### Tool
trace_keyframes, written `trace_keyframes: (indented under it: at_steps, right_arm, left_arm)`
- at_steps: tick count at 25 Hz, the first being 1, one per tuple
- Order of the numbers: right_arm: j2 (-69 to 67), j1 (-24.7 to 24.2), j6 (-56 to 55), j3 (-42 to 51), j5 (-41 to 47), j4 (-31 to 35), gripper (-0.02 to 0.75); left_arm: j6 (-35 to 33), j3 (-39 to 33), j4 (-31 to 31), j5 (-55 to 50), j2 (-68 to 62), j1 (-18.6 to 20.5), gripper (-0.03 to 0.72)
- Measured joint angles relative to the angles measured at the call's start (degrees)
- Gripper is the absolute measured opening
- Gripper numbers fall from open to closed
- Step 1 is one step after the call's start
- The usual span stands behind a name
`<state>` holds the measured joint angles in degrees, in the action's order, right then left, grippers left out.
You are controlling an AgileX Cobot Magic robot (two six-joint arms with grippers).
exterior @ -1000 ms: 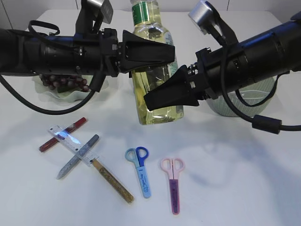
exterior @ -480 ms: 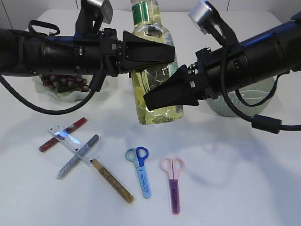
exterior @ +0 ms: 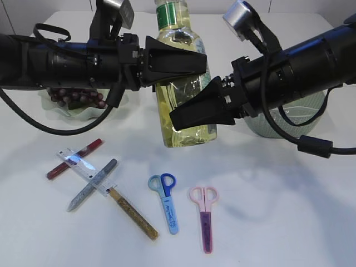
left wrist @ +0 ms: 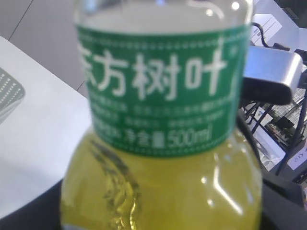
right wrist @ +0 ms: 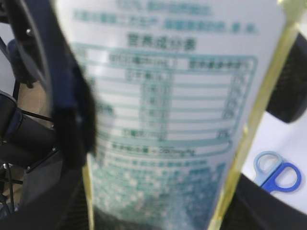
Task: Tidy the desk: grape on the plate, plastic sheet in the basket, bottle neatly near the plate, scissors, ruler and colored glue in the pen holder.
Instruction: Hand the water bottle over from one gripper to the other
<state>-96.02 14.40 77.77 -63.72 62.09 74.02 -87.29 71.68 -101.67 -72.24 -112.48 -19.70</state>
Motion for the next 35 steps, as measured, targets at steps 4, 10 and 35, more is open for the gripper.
trace_keyframes:
  at_steps: [4, 10, 35]
  right_arm:
    - [0.0, 0.0, -0.4, 0.0, 0.2, -0.2, 0.51]
    - [0.0, 0.1, -1.2, 0.0, 0.3, -0.6, 0.615]
    - [1.0, 0.7, -8.7, -0.5, 0.2, -6.5, 0.67]
  left_arm:
    - [0.1, 0.0, 0.2, 0.0, 0.0, 0.0, 0.472]
    - [0.5, 0.0, 0.7, 0.4, 0.1, 0.0, 0.456]
    - [1.2, -0.3, 4.3, 6.2, 1.2, 3.5, 0.455]
